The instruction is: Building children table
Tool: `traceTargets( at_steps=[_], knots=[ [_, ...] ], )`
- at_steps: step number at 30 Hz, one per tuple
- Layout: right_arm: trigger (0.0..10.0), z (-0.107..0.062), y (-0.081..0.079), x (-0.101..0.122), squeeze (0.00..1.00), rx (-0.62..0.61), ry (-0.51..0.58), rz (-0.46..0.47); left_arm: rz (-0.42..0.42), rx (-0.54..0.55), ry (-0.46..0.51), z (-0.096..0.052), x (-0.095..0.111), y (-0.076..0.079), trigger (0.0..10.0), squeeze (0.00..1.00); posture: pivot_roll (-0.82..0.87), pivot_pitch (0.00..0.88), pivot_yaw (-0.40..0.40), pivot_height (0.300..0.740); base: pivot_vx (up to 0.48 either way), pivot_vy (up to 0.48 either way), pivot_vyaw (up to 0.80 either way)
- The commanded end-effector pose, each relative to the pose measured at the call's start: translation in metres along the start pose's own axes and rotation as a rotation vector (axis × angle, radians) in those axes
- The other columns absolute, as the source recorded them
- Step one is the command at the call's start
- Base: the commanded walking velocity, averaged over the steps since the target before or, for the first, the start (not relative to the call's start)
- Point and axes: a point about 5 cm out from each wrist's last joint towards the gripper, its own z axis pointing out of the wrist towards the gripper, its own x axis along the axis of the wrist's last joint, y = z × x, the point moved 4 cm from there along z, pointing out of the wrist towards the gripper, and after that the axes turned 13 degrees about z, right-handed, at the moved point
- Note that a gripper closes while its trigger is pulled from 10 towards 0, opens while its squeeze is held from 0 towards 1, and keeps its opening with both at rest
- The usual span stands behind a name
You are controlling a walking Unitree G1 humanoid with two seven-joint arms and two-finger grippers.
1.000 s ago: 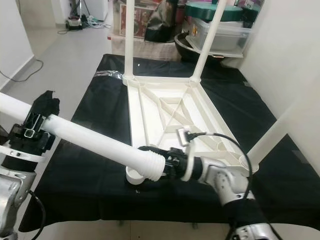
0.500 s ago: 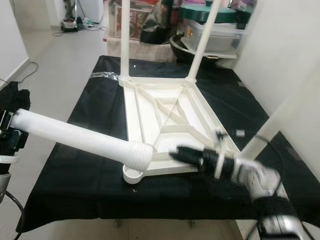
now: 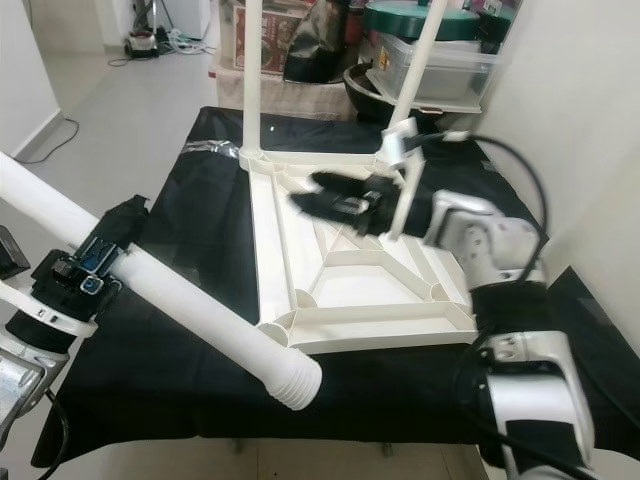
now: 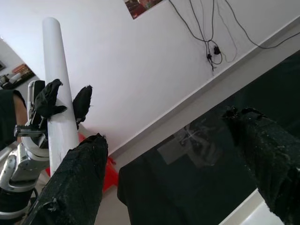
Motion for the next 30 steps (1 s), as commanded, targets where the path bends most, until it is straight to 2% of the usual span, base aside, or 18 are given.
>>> traceTargets(
  at_steps=[1,2,4,6,8,9,16,19,25,30],
  knots=[
    [10.0,-0.001,-0.001,-0.001,0.0,0.004,-0.007,0.001,0.013,-0.023,-0.004,0.002,0.0,0.004,0.0,0.0,0.06,0.0,-0.099,0.74,0.0,0.0,0.0],
    [10.0,0.008,-0.013,-0.025,0.0,0.06,-0.127,0.013,0.04,-0.025,-0.026,0.003,-0.003,0.005,0.0,0.0,0.07,0.0,-0.108,0.74,0.0,0.0,0.0],
    [10.0,0.008,-0.013,-0.025,0.0,0.06,-0.127,0.013,0.04,-0.025,-0.026,0.003,-0.003,0.005,0.0,0.0,0.07,0.0,-0.108,0.74,0.0,0.0,0.0],
    [10.0,0.02,-0.034,-0.067,0.0,0.168,-0.325,0.078,0.085,-0.038,-0.069,0.005,-0.01,0.006,0.0,0.0,0.07,0.0,-0.11,0.74,0.0,0.0,0.0],
    [10.0,0.02,-0.034,-0.067,0.0,0.168,-0.325,0.078,0.085,-0.038,-0.069,0.005,-0.01,0.006,0.0,0.0,0.07,0.0,-0.11,0.74,0.0,0.0,0.0],
    [10.0,0.024,-0.04,-0.081,0.0,0.198,-0.385,0.095,0.096,-0.048,-0.085,0.006,-0.012,0.007,0.0,0.0,0.07,0.0,-0.106,0.74,0.0,0.0,0.0],
    [10.0,0.037,-0.059,-0.094,0.0,0.286,-0.465,0.093,0.1,-0.081,-0.128,0.01,-0.023,0.01,0.0,0.0,0.06,0.0,-0.101,0.74,0.0,0.0,0.0],
    [10.0,0.052,-0.061,-0.11,0.0,0.277,-0.515,0.056,0.087,-0.102,-0.141,0.014,-0.028,0.012,0.0,0.0,0.06,0.0,-0.101,0.74,0.0,0.0,0.0],
    [10.0,0.061,-0.07,-0.123,0.0,0.296,-0.571,0.024,0.083,-0.133,-0.159,0.019,-0.034,0.016,0.0,0.0,0.07,0.0,-0.105,0.74,0.0,0.0,0.0],
    [10.0,0.074,-0.071,-0.131,0.0,0.279,-0.601,0.001,0.084,-0.164,-0.178,0.024,-0.038,0.019,0.0,0.0,0.08,0.0,-0.109,0.74,0.0,0.0,0.0]
  ],
)
